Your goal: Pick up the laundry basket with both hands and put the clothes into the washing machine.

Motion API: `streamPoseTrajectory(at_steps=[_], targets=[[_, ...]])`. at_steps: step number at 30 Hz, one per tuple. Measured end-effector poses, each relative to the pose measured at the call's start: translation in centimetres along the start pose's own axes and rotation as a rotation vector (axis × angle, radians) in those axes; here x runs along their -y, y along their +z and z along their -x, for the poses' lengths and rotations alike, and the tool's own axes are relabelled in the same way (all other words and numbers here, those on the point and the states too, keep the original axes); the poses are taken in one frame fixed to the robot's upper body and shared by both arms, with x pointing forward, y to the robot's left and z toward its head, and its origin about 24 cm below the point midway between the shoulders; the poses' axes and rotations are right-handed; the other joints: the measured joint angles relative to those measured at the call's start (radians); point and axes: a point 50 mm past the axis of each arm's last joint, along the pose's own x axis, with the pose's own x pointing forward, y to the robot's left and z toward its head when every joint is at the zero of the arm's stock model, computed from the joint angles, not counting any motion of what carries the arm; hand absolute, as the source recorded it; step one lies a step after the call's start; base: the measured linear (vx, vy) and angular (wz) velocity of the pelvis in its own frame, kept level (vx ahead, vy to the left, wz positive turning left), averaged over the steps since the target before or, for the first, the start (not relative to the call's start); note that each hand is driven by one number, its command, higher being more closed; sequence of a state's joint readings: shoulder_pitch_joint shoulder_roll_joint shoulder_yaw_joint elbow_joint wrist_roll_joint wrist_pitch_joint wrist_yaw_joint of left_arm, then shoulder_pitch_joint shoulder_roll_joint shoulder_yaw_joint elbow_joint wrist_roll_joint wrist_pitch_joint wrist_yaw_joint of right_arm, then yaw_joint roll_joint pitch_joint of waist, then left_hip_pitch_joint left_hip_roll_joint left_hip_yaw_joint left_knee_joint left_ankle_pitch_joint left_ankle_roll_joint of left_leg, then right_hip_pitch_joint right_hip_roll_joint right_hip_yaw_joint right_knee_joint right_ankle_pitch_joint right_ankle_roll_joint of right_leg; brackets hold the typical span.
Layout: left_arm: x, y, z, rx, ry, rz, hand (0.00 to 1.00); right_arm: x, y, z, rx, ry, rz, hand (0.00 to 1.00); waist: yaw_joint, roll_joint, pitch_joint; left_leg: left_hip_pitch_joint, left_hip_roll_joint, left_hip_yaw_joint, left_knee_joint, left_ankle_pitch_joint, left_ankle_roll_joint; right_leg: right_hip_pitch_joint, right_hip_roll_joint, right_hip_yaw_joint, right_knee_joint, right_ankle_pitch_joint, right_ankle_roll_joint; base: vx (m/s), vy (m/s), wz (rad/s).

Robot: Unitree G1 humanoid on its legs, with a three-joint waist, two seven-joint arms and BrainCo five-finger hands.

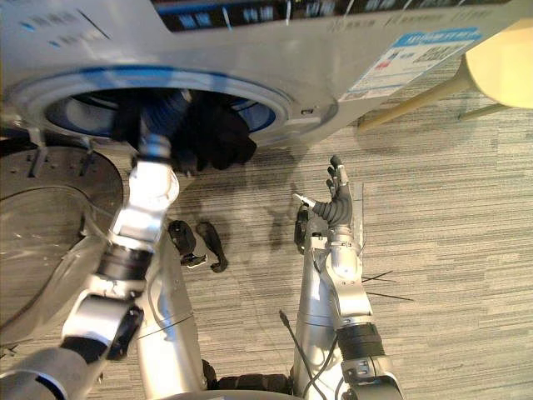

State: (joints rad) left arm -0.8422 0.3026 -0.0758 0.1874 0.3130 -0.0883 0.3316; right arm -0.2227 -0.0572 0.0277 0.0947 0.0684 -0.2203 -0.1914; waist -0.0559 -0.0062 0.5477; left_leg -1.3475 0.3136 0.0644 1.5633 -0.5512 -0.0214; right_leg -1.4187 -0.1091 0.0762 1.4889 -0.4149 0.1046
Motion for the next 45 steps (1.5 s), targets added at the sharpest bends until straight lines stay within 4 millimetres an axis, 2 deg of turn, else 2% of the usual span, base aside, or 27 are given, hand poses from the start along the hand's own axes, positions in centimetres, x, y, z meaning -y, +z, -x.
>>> streamPoseTrajectory(at_steps=[1, 2, 4, 7, 8, 11, 14, 17, 18, 20, 22, 23, 25, 27, 30, 37, 45], targets=[[-1.2, 2.0, -2.1, 0.085, 0.054, -0.017, 1.0, -0.2, 0.6, 0.1, 0.029, 0.003, -0.014, 0.0, -0.007, -0.006, 0.003, -0.024, -0.002, -0.011, 0.016, 0.0, -0.001, -0.019, -0.001, -0.003, 0.019, -0.006, 0.0, -0.04, -0.059, 0.11], [-1.7, 2.9, -2.9, 0.121, 0.077, -0.02, 1.0, -0.3, 0.7, 0.1, 0.037, 0.006, -0.02, 0.0, -0.011, -0.009, 0.004, -0.033, -0.003, -0.014, 0.021, -0.001, -0.001, -0.026, -0.002, -0.004, 0.026, -0.01, 0.002, -0.02, -0.041, 0.13], [-2.6, 7.4, -5.7, 0.269, 0.167, -0.008, 1.0, -0.3, 1.4, 0.3, 0.072, 0.017, -0.029, 0.0, -0.024, -0.012, 0.004, -0.073, -0.011, -0.035, 0.042, 0.001, -0.001, -0.051, -0.014, -0.019, 0.048, -0.016, -0.006, -0.01, -0.033, 0.15], [-2.8, 11.1, -7.1, 0.38, 0.217, -0.002, 1.0, -0.5, 1.5, 0.4, 0.086, 0.016, -0.044, 0.0, -0.033, -0.033, 0.008, -0.083, -0.016, -0.035, 0.05, 0.0, -0.001, -0.064, -0.016, -0.021, 0.066, -0.024, -0.009, 0.02, -0.036, 0.09], [-3.1, 12.9, -7.8, 0.431, 0.255, -0.002, 1.0, -0.6, 1.7, 0.4, 0.096, 0.022, -0.051, 0.0, -0.04, -0.04, 0.01, -0.089, -0.016, -0.036, 0.053, 0.0, -0.001, -0.071, -0.016, -0.022, 0.069, -0.024, -0.009, 0.04, -0.033, 0.0], [-3.4, 13.7, -8.4, 0.433, 0.311, -0.042, 1.0, -0.7, 1.8, 0.4, 0.102, 0.039, -0.054, 0.0, -0.044, -0.048, 0.012, -0.093, -0.015, -0.037, 0.057, 0.0, -0.001, -0.074, -0.016, -0.024, 0.072, -0.025, -0.01, 0.01, -0.006, 0.0], [-2.8, 13.7, -8.8, 0.418, 0.305, -0.071, 1.0, -0.7, 1.7, 0.4, 0.094, 0.05, -0.071, 0.0, -0.041, -0.051, 0.012, -0.098, -0.016, -0.039, 0.057, 0.001, -0.001, -0.074, -0.019, -0.026, 0.072, -0.025, -0.01, 0.01, -0.004, 0.03], [-2.7, 14.6, -9.8, 0.443, 0.298, -0.15, 1.0, -0.5, 1.6, 0.4, 0.091, 0.047, -0.092, 0.0, -0.043, -0.053, 0.012, -0.112, -0.018, -0.046, 0.057, 0.001, 0.0, -0.076, -0.026, -0.037, 0.066, -0.024, -0.01, 0.01, 0.001, 0.02], [-2.3, 14.7, -9.9, 0.457, 0.271, -0.185, 0.0, -0.3, 1.6, 0.4, 0.089, 0.038, -0.095, 0.0, -0.041, -0.054, 0.011, -0.113, -0.019, -0.047, 0.057, 0.001, 0.0, -0.076, -0.028, -0.038, 0.065, -0.025, -0.01, 0.03, 0.004, 0.01], [-1.9, 14.4, -10.4, 0.437, 0.215, -0.225, 0.0, -0.2, 1.6, 0.3, 0.088, 0.042, -0.1, 0.0, -0.042, -0.056, 0.011, -0.116, -0.019, -0.048, 0.057, 0.001, 0.0, -0.077, -0.028, -0.041, 0.063, -0.025, -0.01, 0.02, 0.002, -0.01], [-1.2, 13.1, -11.4, 0.358, 0.108, -0.285, 0.0, -0.2, 1.6, 0.3, 0.087, 0.047, -0.106, 0.0, -0.042, -0.057, 0.012, -0.118, -0.019, -0.048, 0.057, 0.001, 0.0, -0.077, -0.029, -0.042, 0.062, -0.025, -0.01, 0.02, 0.002, 0.0], [-0.9, 12.2, -11.6, 0.322, 0.072, -0.304, 0.0, -0.2, 1.5, 0.3, 0.087, 0.047, -0.107, 0.0, -0.043, -0.057, 0.012, -0.118, -0.019, -0.048, 0.057, 0.001, 0.0, -0.077, -0.029, -0.043, 0.062, -0.025, -0.01, 0.0, 0.0, 0.0], [0.1, 9.0, -11.9, 0.19, -0.068, -0.401, 0.0, -0.2, 1.5, 0.3, 0.083, 0.063, -0.107, 0.0, -0.043, -0.061, 0.013, -0.118, -0.019, -0.048, 0.057, 0.001, 0.0, -0.077, -0.028, -0.045, 0.063, -0.025, -0.01, 0.0, 0.0, 0.0], [0.7, 6.9, -11.6, 0.107, -0.164, -0.458, 0.0, -0.2, 1.3, 0.3, 0.072, 0.064, -0.112, 0.0, -0.043, -0.064, 0.013, -0.118, -0.018, -0.048, 0.057, 0.001, -0.001, -0.077, -0.027, -0.045, 0.063, -0.025, -0.01, 0.0, 0.0, 0.0], [0.9, 5.3, -11.3, 0.029, -0.255, -0.466, 0.0, -0.3, 1.1, 0.3, 0.06, 0.085, -0.112, 0.0, -0.04, -0.071, 0.012, -0.118, -0.018, -0.048, 0.057, 0.001, -0.001, -0.077, -0.026, -0.045, 0.063, -0.025, -0.01, 0.0, 0.0, 0.0], [-0.6, 3.9, -11.2, -0.047, -0.237, -0.361, 0.0, -0.2, 0.8, 0.3, 0.044, 0.099, -0.119, 0.0, -0.035, -0.074, 0.011, -0.119, -0.02, -0.056, 0.052, 0.003, -0.003, -0.073, -0.029, -0.05, 0.058, -0.025, -0.01, 0.0, 0.0, 0.01], [-2.7, -0.1, -8.6, -0.158, -0.128, -0.181, 0.0, 0.1, 0.5, 0.3, 0.03, 0.095, -0.101, 0.0, -0.01, -0.073, 0.011, -0.117, -0.035, -0.077, 0.001, 0.036, -0.026, -0.054, -0.034, -0.08, 0.025, -0.025, -0.013, 0.03, -0.011, 0.07]])
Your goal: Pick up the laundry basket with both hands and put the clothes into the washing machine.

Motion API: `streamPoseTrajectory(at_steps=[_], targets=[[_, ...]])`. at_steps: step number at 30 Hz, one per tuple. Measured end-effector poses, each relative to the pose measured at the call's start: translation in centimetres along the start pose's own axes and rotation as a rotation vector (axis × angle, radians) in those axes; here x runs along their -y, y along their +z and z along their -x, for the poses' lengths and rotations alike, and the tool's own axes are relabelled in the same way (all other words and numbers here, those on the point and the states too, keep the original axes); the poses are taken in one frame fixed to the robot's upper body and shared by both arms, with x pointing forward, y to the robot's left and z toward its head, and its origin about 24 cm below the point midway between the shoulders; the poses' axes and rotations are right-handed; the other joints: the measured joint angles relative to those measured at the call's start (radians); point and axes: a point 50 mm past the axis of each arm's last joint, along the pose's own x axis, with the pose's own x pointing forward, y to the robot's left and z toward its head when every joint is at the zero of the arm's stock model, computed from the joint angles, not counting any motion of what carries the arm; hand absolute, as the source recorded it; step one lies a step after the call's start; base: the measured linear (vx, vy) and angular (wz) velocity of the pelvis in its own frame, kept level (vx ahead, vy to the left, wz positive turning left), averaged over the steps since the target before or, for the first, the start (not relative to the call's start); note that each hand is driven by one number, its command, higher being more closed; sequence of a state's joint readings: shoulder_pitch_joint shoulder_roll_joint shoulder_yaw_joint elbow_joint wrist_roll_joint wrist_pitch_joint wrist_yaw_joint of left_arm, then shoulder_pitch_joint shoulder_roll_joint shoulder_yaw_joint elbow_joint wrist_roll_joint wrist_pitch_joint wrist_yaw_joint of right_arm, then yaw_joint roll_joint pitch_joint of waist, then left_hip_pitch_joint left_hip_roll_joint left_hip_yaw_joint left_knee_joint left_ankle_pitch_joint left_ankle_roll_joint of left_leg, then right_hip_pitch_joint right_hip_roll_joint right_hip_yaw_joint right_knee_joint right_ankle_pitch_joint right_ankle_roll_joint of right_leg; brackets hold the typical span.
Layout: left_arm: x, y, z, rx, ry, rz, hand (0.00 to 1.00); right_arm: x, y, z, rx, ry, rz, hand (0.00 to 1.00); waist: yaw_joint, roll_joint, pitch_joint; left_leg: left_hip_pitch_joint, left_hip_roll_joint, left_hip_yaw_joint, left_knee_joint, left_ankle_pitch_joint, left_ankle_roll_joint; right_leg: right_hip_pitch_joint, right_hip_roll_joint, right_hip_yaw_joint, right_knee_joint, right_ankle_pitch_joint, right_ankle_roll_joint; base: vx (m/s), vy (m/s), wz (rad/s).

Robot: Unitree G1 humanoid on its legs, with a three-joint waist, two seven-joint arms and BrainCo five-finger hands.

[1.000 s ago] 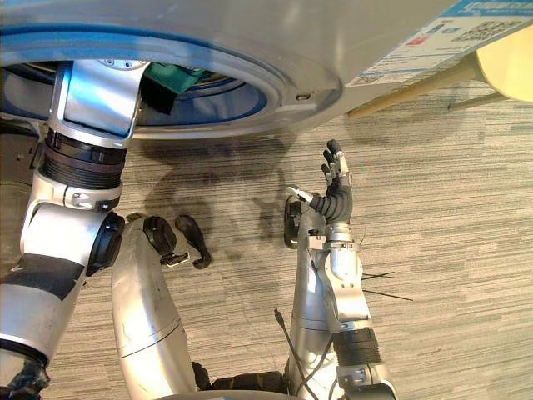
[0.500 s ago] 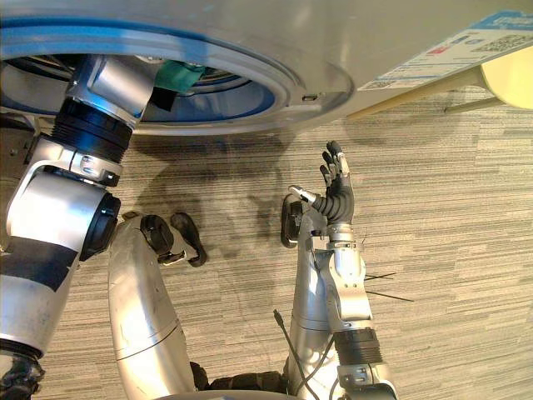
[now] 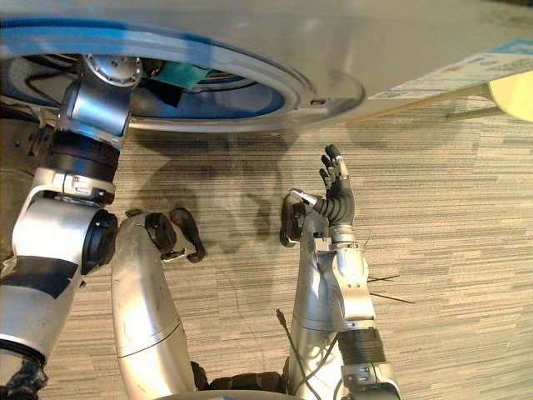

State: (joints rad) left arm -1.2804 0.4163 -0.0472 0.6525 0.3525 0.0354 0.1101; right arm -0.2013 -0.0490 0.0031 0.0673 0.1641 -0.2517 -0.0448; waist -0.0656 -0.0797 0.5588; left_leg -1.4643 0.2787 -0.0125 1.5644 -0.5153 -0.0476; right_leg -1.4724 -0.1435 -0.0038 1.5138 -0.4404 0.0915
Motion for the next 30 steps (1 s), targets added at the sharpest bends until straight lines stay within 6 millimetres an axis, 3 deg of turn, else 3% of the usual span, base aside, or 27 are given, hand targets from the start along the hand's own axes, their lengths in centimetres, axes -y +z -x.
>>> streamPoseTrajectory(at_steps=[6, 10, 12, 18, 23, 26, 30], targets=[[-2.0, -3.0, 1.9, -0.078, 0.081, 0.028, 0.0, 0.2, -0.6, 0.1, -0.033, 0.002, 0.027, 0.0, 0.024, 0.001, -0.001, 0.018, -0.001, -0.013, -0.037, 0.022, -0.019, 0.02, -0.001, -0.017, -0.017, -0.003, -0.019, 0.01, -0.031, 0.06], [-4.3, -2.0, 3.4, -0.026, 0.238, 0.051, 0.0, 0.2, -0.6, 0.1, -0.038, 0.005, 0.035, 0.0, 0.025, 0.006, -0.005, 0.023, -0.001, -0.021, -0.055, 0.033, -0.033, 0.023, 0.0, -0.028, -0.02, -0.007, -0.029, 0.02, -0.044, 0.03], [-4.4, -1.5, 4.5, 0.006, 0.317, 0.045, 0.0, 0.1, -0.9, 0.3, -0.05, 0.007, 0.042, 0.0, 0.025, 0.006, -0.005, 0.037, -0.001, -0.023, -0.061, 0.035, -0.037, 0.038, 0.0, -0.033, -0.02, -0.013, -0.039, 0.03, -0.041, 0.05], [-2.8, -1.2, 8.0, 0.032, 0.41, 0.036, 0.0, -0.4, -1.5, 0.9, -0.078, 0.006, 0.044, 0.0, 0.032, 0.014, -0.024, 0.073, -0.003, -0.039, -0.099, 0.048, -0.056, 0.076, -0.002, -0.054, -0.038, -0.022, -0.056, 0.02, -0.054, 0.07], [-0.7, 1.5, 9.0, 0.187, 0.335, -0.13, 0.0, -0.4, -1.5, 1.0, -0.077, 0.009, 0.067, 0.0, 0.058, 0.013, -0.025, 0.086, -0.004, -0.054, -0.124, 0.062, -0.074, 0.092, -0.003, -0.076, -0.044, -0.028, -0.07, 0.01, -0.08, 0.07], [1.5, 2.3, 9.7, 0.304, 0.212, -0.28, 0.0, -0.4, -1.5, 1.1, -0.079, 0.011, 0.074, 0.0, 0.059, 0.018, -0.06, 0.081, -0.006, -0.057, -0.127, 0.062, -0.075, 0.088, -0.005, -0.081, -0.045, -0.032, -0.077, 0.03, -0.046, 0.03], [5.2, 1.4, 10.8, 0.426, -0.043, -0.457, 0.0, -0.1, -1.7, 1.4, -0.087, 0.007, 0.078, 0.0, 0.056, 0.022, -0.115, 0.081, -0.003, -0.054, -0.135, 0.062, -0.075, 0.087, -0.005, -0.082, -0.053, -0.033, -0.078, 0.04, -0.026, -0.01]])
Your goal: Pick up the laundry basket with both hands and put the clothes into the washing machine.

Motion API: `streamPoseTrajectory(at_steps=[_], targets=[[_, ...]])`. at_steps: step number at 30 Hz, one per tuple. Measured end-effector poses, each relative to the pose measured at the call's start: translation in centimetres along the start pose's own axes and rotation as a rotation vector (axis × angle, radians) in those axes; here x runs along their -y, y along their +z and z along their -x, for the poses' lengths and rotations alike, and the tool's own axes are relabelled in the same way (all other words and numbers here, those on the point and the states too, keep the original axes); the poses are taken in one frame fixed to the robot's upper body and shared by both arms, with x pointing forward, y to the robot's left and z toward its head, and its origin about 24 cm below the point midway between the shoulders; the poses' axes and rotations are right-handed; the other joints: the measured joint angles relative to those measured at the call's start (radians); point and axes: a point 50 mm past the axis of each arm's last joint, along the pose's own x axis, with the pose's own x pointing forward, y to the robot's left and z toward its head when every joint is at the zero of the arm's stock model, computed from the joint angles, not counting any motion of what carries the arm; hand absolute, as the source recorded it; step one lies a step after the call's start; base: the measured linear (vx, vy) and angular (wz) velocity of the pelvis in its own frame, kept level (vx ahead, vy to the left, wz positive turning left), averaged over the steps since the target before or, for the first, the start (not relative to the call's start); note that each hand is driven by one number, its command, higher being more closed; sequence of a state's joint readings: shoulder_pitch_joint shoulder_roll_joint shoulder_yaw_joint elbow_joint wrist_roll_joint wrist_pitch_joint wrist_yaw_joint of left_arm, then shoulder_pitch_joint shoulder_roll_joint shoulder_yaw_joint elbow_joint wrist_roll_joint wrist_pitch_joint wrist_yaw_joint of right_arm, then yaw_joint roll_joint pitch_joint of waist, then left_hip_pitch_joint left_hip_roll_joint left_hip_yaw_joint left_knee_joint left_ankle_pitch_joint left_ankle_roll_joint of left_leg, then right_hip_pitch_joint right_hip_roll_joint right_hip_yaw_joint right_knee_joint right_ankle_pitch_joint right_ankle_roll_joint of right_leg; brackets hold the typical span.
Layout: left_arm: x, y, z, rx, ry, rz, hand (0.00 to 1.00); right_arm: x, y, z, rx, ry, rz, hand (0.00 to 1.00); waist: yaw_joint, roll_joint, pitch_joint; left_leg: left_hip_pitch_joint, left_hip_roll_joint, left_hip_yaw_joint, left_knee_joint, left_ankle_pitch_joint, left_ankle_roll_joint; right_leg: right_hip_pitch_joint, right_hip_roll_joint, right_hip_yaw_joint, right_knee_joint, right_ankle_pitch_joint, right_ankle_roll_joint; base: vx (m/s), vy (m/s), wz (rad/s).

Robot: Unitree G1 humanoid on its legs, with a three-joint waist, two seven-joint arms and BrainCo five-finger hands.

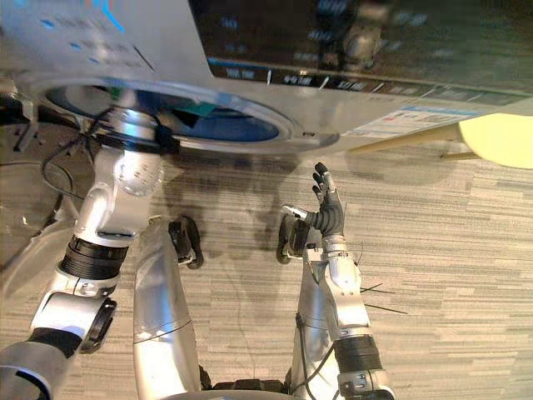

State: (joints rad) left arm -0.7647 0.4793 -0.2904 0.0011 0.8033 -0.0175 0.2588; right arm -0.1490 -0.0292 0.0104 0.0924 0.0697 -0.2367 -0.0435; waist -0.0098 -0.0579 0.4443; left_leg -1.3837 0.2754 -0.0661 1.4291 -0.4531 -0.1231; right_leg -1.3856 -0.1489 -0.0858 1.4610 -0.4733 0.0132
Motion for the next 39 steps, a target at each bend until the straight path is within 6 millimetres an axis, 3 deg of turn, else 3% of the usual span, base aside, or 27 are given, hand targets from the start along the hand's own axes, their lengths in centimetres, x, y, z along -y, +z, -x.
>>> streamPoseTrajectory(at_steps=[5, 10, 12, 16, 20, 25, 31, 36, 39], targets=[[2.3, -2.1, 0.9, -0.066, -0.164, -0.054, 0.0, 0.1, 0.0, 0.0, 0.0, 0.001, 0.004, 0.0, -0.001, 0.0, -0.002, -0.007, 0.004, -0.001, 0.009, 0.0, 0.0, -0.008, 0.005, 0.002, 0.006, 0.001, -0.001, 0.02, -0.038, -0.03], [0.4, -4.5, 0.7, -0.258, -0.029, 0.041, 0.0, 0.4, 0.0, 0.0, -0.001, -0.002, 0.019, 0.0, -0.001, 0.0, -0.003, -0.033, 0.004, -0.006, 0.03, 0.0, 0.0, -0.032, 0.006, 0.003, 0.026, 0.001, -0.002, 0.01, -0.02, -0.01], [0.0, -5.8, 1.6, -0.391, 0.073, 0.156, 0.0, 0.4, 0.0, 0.0, -0.002, -0.007, 0.017, 0.0, -0.001, 0.0, -0.003, -0.033, 0.004, -0.007, 0.037, 0.0, 0.0, -0.031, 0.005, 0.005, 0.031, 0.001, -0.001, 0.01, -0.019, 0.01], [1.3, -7.3, 6.3, -0.658, 0.224, 0.421, 0.0, 0.0, -0.1, 0.1, -0.006, -0.023, -0.002, 0.0, 0.002, 0.0, -0.003, -0.031, 0.003, -0.008, 0.036, 0.0, 0.0, -0.031, 0.005, 0.006, 0.034, -0.001, 0.0, 0.01, -0.039, 0.01], [3.6, -5.7, 10.2, -0.794, 0.294, 0.66, 0.0, 0.1, -0.4, 0.3, -0.02, -0.036, 0.01, 0.0, 0.026, -0.001, -0.003, -0.025, -0.002, -0.006, 0.016, 0.004, -0.006, -0.031, 0.003, 0.005, 0.025, -0.002, -0.001, 0.02, -0.052, 0.04], [5.6, -3.8, 15.2, -0.95, 0.357, 0.885, 0.0, 0.3, -0.9, 1.0, -0.045, -0.058, 0.037, 0.0, 0.03, 0.001, -0.034, -0.009, -0.015, -0.005, -0.022, 0.018, -0.017, -0.019, -0.008, -0.004, 0.006, -0.003, -0.012, 0.05, -0.05, 0.09], [7.6, -1.6, 17.4, -0.98, 0.335, 1.195, 0.0, 1.1, -2.0, 2.3, -0.101, -0.096, 0.055, 0.0, 0.055, 0.014, -0.052, 0.049, -0.019, -0.007, -0.086, 0.033, -0.016, 0.052, -0.012, -0.025, -0.052, -0.005, -0.008, 0.04, -0.037, 0.08], [11.1, -0.3, 20.6, -1.112, 0.157, 1.29, 0.0, 1.3, -4.5, 3.3, -0.218, -0.116, 0.076, 0.0, 0.073, 0.017, -0.058, 0.202, -0.035, -0.003, -0.213, 0.065, -0.029, 0.212, -0.026, -0.058, -0.154, -0.001, -0.015, 0.06, -0.074, 0.2], [13.0, 0.7, 23.5, -1.216, 0.026, 1.283, 0.0, 2.1, -6.8, 5.3, -0.345, -0.156, 0.095, 0.0, 0.079, 0.017, -0.059, 0.412, -0.05, 0.004, -0.382, 0.108, -0.034, 0.434, -0.03, -0.102, -0.306, 0.016, -0.019, 0.11, -0.078, 0.29]])
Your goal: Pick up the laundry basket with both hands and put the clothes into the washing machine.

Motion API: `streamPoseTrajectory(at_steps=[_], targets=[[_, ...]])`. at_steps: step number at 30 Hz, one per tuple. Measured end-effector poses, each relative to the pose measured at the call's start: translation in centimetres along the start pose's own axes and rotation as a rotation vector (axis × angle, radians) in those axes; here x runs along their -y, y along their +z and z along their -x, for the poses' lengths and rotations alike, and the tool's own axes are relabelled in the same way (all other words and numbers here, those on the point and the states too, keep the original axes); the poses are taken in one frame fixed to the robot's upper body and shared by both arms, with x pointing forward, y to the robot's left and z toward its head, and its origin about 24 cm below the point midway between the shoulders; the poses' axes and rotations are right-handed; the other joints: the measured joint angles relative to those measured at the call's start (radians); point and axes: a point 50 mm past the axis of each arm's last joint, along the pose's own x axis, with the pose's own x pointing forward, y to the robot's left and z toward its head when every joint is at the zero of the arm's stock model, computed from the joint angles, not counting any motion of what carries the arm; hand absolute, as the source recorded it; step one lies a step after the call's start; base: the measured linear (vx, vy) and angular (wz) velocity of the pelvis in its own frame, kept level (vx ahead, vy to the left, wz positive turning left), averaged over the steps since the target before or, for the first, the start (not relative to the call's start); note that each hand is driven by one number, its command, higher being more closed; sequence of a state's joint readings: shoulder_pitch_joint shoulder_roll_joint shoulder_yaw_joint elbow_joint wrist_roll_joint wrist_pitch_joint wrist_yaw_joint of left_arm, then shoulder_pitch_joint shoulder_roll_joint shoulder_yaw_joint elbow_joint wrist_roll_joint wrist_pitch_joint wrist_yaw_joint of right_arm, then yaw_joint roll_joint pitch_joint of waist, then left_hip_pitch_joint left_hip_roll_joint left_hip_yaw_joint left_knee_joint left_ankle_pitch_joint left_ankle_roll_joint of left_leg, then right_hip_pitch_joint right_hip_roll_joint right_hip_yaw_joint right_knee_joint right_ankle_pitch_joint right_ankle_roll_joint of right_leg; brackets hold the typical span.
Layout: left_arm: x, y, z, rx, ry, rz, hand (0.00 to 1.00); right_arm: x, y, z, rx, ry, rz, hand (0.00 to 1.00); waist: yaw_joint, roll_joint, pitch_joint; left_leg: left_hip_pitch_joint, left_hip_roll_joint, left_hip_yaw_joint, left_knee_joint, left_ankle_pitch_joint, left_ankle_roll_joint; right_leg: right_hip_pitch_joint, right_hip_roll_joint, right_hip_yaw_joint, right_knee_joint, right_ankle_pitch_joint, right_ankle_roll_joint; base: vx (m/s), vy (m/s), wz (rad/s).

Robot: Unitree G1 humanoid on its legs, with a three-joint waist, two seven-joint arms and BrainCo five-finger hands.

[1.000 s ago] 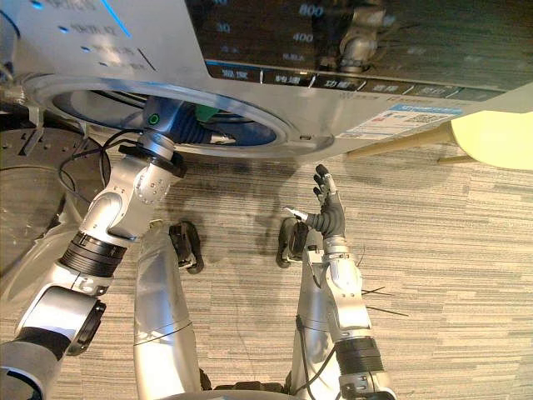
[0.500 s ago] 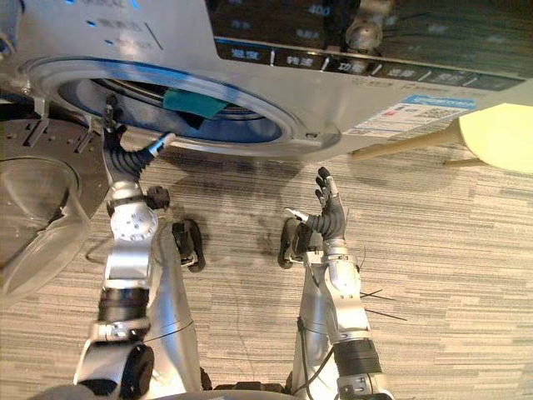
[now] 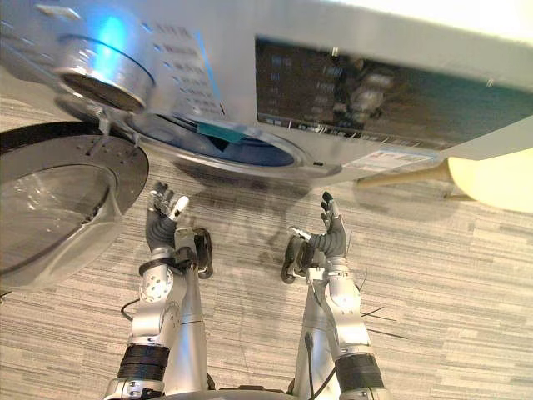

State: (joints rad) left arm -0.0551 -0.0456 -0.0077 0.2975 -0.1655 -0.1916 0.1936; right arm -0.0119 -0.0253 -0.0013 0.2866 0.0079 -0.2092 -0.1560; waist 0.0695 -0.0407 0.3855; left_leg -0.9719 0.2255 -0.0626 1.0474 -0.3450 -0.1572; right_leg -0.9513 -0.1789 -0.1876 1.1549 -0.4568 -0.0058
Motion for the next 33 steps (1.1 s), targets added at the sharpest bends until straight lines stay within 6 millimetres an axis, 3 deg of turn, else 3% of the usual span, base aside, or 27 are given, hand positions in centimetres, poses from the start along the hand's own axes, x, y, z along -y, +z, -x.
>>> streamPoseTrajectory(at_steps=[7, 11, 13, 16, 18, 22, 23, 24, 25, 27, 28, 29, 31, 32, 33], targets=[[-2.2, -6.1, 2.6, -0.264, -0.014, -0.165, 0.0, 1.5, -6.0, 3.4, -0.276, -0.053, 0.047, 0.0, 0.0, -0.001, -0.067, 0.4, -0.006, 0.068, -0.394, 0.121, 0.013, 0.401, 0.015, -0.058, -0.384, 0.117, 0.023, 0.15, 0.015, 0.15], [-3.8, -9.2, 4.2, -0.424, -0.032, -0.285, 0.0, 2.0, -9.1, 5.7, -0.432, -0.06, 0.069, 0.0, -0.004, -0.003, -0.164, 0.569, -0.028, 0.114, -0.6, 0.186, 0.032, 0.56, 0.022, -0.059, -0.599, 0.196, 0.055, 0.15, 0.098, -0.02], [-5.3, -10.4, 5.1, -0.498, -0.036, -0.358, 0.0, 2.3, -11.0, 6.8, -0.534, -0.053, 0.095, 0.0, -0.01, 0.001, -0.209, 0.665, -0.045, 0.148, -0.754, 0.25, 0.044, 0.639, 0.036, -0.05, -0.754, 0.27, 0.069, 0.13, 0.092, -0.17], [-6.9, -11.1, 5.8, -0.549, -0.023, -0.421, 0.0, 2.6, -12.0, 6.9, -0.602, -0.028, 0.128, 0.0, -0.024, 0.006, -0.217, 0.779, -0.054, 0.209, -0.917, 0.317, 0.053, 0.725, 0.061, -0.01, -0.935, 0.376, 0.08, 0.1, 0.092, -0.45], [-7.6, -11.2, 5.8, -0.566, -0.02, -0.453, 0.0, 2.7, -11.9, 6.4, -0.6, -0.026, 0.142, 0.0, -0.029, 0.005, -0.217, 0.802, -0.058, 0.245, -0.942, 0.325, 0.06, 0.737, 0.071, 0.027, -0.992, 0.419, 0.087, 0.01, 0.091, -0.63], [-7.5, -10.1, 4.0, -0.523, -0.032, -0.483, 0.0, 3.1, -12.1, 6.3, -0.611, -0.017, 0.173, 0.0, -0.056, 0.008, -0.219, 0.76, -0.081, 0.252, -0.895, 0.35, 0.097, 0.704, 0.053, 0.049, -0.954, 0.465, 0.122, -0.08, 0.086, -0.04], [-7.5, -10.0, 3.8, -0.517, -0.03, -0.479, 0.0, 3.1, -12.0, 6.1, -0.609, -0.012, 0.177, 0.0, -0.057, 0.012, -0.216, 0.759, -0.066, 0.248, -0.902, 0.356, 0.106, 0.696, 0.052, 0.063, -0.885, 0.42, 0.135, -0.11, 0.042, 0.5], [-7.2, -9.8, 3.5, -0.501, -0.037, -0.484, 0.0, 2.9, -12.4, 6.6, -0.632, -0.001, 0.18, 0.0, -0.071, 0.002, -0.218, 0.768, -0.079, 0.216, -0.9, 0.355, 0.107, 0.672, 0.023, 0.075, -0.616, 0.301, 0.118, -0.09, 0.014, 0.86], [-7.5, -9.8, 3.6, -0.503, -0.033, -0.488, 0.0, 2.7, -12.8, 7.1, -0.651, 0.003, 0.175, 0.0, -0.066, -0.016, -0.219, 0.761, -0.093, 0.188, -0.882, 0.356, 0.107, 0.697, 0.003, 0.083, -0.477, 0.268, 0.143, -0.13, -0.046, 1.04], [-8.5, -10.2, 4.5, -0.534, 0.013, -0.474, 0.0, 2.2, -12.9, 7.0, -0.662, 0.024, 0.168, 0.0, -0.045, -0.042, -0.231, 0.706, -0.102, 0.167, -0.798, 0.355, 0.106, 0.737, 0.007, 0.123, -0.456, 0.221, 0.181, -0.22, -0.146, 0.55], [-8.8, -10.5, 5.1, -0.55, 0.027, -0.467, 0.0, 2.4, -12.7, 6.5, -0.649, 0.028, 0.174, 0.0, -0.038, -0.024, -0.23, 0.692, -0.096, 0.165, -0.79, 0.358, 0.102, 0.747, 0.026, 0.119, -0.496, 0.218, 0.184, -0.31, -0.099, -0.04], [-8.1, -11.4, 6.2, -0.584, 0.021, -0.441, 0.0, 2.9, -12.3, 5.7, -0.628, 0.024, 0.19, 0.0, -0.009, 0.013, -0.237, 0.681, -0.064, 0.168, -0.81, 0.366, 0.095, 0.783, 0.073, 0.119, -0.606, 0.204, 0.186, -0.32, -0.086, -0.32], [-7.5, -11.8, 6.6, -0.599, -0.001, -0.436, 0.0, 2.8, -11.3, 4.1, -0.581, 0.024, 0.195, 0.0, 0.005, 0.003, -0.22, 0.633, -0.064, 0.179, -0.83, 0.429, 0.078, 0.794, 0.074, 0.12, -0.67, 0.107, 0.107, -0.32, -0.145, -0.05], [-7.3, -11.9, 6.6, -0.601, -0.007, -0.436, 0.0, 2.9, -11.0, 3.6, -0.566, 0.022, 0.203, 0.0, 0.003, 0.017, -0.209, 0.613, -0.057, 0.17, -0.829, 0.446, 0.071, 0.807, 0.089, 0.11, -0.712, 0.096, 0.082, -0.38, -0.166, 0.29], [-6.1, -12.3, 6.7, -0.613, -0.035, -0.42, 0.0, 3.7, -10.7, 3.1, -0.553, 0.005, 0.227, 0.0, 0.001, 0.086, -0.177, 0.608, -0.017, 0.131, -0.843, 0.477, 0.05, 0.828, 0.147, 0.082, -0.753, 0.146, 0.063, -0.48, -0.167, 0.16]])
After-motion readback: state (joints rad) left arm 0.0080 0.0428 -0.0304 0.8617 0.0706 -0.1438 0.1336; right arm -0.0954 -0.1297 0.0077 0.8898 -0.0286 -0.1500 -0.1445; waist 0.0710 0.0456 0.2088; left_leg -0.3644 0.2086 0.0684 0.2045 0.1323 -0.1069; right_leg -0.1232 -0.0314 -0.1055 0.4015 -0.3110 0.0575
